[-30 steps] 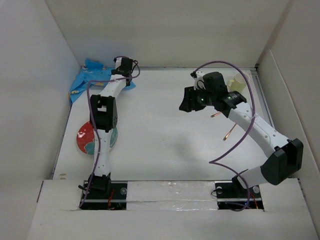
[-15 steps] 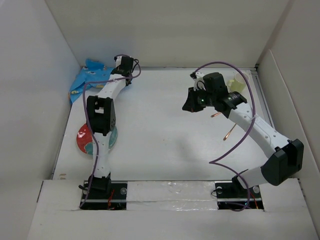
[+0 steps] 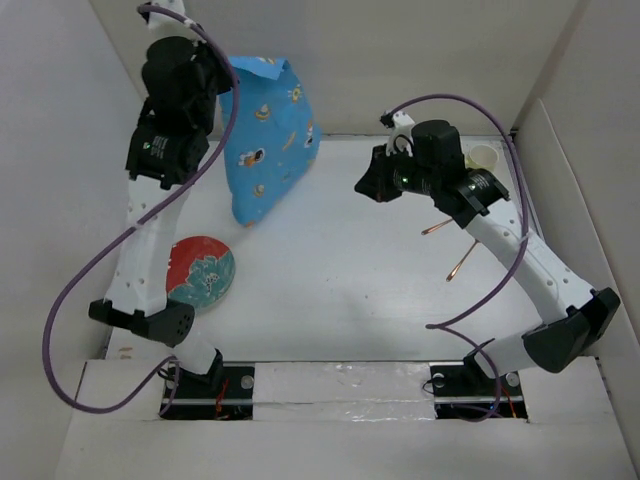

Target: Set the dinner table for one person

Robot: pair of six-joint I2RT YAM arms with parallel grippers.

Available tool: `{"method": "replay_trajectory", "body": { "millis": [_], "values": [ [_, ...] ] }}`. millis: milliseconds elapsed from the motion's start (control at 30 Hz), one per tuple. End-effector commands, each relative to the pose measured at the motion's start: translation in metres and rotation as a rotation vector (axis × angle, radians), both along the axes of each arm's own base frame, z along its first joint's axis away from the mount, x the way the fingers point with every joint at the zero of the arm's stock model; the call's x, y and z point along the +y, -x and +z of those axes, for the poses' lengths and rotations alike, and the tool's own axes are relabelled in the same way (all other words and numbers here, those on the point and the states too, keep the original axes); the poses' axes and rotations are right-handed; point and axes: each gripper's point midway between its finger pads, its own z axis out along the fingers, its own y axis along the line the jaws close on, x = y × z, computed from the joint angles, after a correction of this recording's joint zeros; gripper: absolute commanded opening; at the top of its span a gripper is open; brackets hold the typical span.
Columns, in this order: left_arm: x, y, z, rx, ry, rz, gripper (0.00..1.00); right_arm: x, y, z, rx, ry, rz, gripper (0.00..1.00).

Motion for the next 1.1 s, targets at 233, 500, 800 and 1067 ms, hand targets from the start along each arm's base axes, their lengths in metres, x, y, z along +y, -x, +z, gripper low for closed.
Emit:
{"method": "replay_trajectory", "body": {
  "millis": [233,500,800,1067],
  "values": [
    [-0.018,0.007,0.024,-0.053,0.028,-0.135,0.00,-0.008,-0.007,0.053,-0.119,-0.037,-0.081,0.55],
    [-0.006,-0.118,-0.105,0.166,0.057,-0.027,0.00,-0.017,-0.044,-0.057,0.085,0.078,-0.209,0.54],
    [0.012,-0.174,-0.195,0.292,0.047,0.055,0.00,-0.026,-0.032,-0.214,0.388,0.272,-0.234,0.15],
    [0.010,-0.177,-0.231,0.346,0.022,0.045,0.00,-0.016,0.012,-0.272,0.548,0.320,-0.203,0.56]
  ]
}}
